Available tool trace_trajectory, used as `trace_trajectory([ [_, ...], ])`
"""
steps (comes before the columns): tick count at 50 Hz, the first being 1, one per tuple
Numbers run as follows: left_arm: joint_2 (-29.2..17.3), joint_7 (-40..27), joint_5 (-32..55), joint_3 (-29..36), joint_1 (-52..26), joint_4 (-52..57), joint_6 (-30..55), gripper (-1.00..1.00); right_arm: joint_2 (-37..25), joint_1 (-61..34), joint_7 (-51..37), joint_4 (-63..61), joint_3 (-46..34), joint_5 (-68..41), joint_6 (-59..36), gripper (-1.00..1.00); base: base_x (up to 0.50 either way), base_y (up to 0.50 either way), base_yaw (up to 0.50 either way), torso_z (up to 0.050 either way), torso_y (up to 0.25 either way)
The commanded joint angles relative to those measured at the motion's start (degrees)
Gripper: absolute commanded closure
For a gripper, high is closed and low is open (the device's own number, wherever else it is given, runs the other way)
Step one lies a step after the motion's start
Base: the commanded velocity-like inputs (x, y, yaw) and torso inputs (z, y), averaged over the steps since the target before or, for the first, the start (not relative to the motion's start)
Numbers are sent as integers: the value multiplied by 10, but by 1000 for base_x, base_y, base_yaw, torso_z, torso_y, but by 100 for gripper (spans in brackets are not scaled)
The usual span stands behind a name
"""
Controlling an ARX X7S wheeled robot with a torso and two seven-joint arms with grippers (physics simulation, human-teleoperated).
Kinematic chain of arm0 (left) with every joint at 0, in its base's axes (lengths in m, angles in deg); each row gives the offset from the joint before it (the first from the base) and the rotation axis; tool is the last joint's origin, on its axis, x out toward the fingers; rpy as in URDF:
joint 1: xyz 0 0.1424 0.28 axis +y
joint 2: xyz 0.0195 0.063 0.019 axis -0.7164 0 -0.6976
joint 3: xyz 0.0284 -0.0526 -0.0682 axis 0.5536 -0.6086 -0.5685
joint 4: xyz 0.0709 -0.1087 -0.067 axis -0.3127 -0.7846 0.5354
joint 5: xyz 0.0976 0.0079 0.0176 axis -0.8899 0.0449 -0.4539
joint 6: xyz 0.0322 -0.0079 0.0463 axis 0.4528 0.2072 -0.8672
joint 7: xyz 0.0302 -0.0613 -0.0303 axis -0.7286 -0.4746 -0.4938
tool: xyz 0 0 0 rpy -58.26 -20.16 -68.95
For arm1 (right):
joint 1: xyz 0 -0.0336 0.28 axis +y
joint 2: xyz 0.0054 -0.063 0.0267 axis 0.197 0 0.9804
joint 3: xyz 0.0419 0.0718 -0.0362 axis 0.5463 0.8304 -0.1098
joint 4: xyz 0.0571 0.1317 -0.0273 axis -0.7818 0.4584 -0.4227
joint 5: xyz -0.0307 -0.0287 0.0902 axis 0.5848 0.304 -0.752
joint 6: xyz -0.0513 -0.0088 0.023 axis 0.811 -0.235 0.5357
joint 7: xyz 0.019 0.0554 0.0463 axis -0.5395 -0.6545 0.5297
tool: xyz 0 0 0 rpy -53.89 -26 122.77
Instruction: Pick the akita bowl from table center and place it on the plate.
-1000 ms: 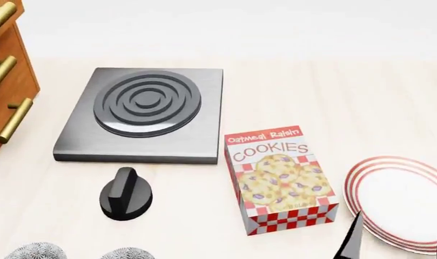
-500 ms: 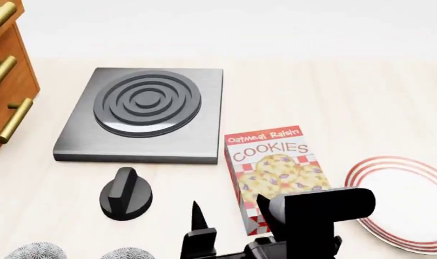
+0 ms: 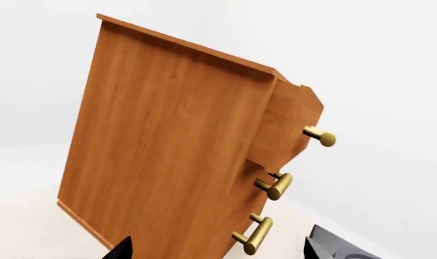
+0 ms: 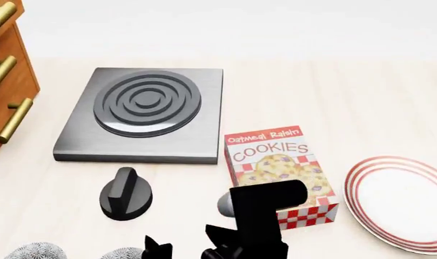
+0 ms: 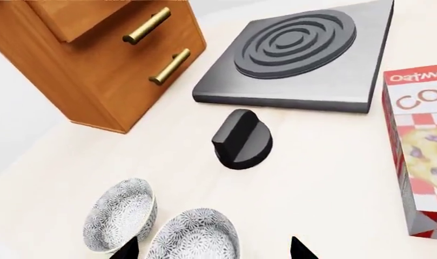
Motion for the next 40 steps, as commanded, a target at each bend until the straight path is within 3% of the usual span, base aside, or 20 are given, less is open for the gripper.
trace_trajectory([
  [1, -2, -4, 9, -5, 2, 1, -1, -100, 2, -13, 0, 35, -25, -12, -18, -100, 0, 0, 0, 0, 0],
  [14, -4, -9, 14, -1, 2, 6, 2, -100, -9, -30, -39, 43, -18, -51, -33, -100, 0, 0, 0, 0, 0],
  [21, -7, -11, 18, -2, 1, 7, 3, -100, -17, -41, -4, 84, -36, -11, -13, -100, 0, 0, 0, 0, 0],
  [22, -6, -9, 24, -3, 10, 20, 5, -100, -17, -65, 29, 135, -64, 22, -8, -100, 0, 0, 0, 0, 0],
  [40, -8, -13, 29, -2, 13, 23, 2, -100, -21, -77, 28, 141, -71, 16, -2, -100, 0, 0, 0, 0, 0],
])
